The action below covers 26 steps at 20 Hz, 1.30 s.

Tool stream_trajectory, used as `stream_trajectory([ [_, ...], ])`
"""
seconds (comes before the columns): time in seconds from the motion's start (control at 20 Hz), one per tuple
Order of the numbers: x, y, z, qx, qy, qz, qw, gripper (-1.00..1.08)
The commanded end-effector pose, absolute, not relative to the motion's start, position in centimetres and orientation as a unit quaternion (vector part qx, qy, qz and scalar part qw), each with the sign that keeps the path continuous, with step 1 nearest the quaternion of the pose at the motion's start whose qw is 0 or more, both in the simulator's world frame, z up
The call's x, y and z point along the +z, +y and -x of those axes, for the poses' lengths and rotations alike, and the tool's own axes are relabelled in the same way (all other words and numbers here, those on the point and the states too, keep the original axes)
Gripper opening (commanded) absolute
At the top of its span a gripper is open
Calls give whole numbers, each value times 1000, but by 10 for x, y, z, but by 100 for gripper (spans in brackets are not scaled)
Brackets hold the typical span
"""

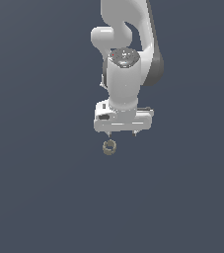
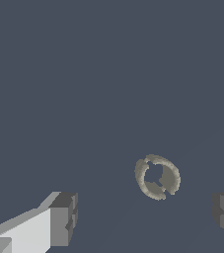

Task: Pick up the object and move it to a goal position.

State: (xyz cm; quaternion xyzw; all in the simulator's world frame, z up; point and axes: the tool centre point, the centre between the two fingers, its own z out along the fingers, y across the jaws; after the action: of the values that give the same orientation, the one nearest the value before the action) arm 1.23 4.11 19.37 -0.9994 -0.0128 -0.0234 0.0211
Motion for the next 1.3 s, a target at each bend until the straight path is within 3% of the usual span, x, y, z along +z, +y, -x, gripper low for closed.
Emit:
stream_trajectory([
  [0.0, 194, 41, -12, -23, -13, 999, 21, 100],
  [0.5, 217, 15, -29, -56, 1, 998, 15, 100],
  [1.25, 207, 15, -26, -50, 37, 998, 17, 100],
])
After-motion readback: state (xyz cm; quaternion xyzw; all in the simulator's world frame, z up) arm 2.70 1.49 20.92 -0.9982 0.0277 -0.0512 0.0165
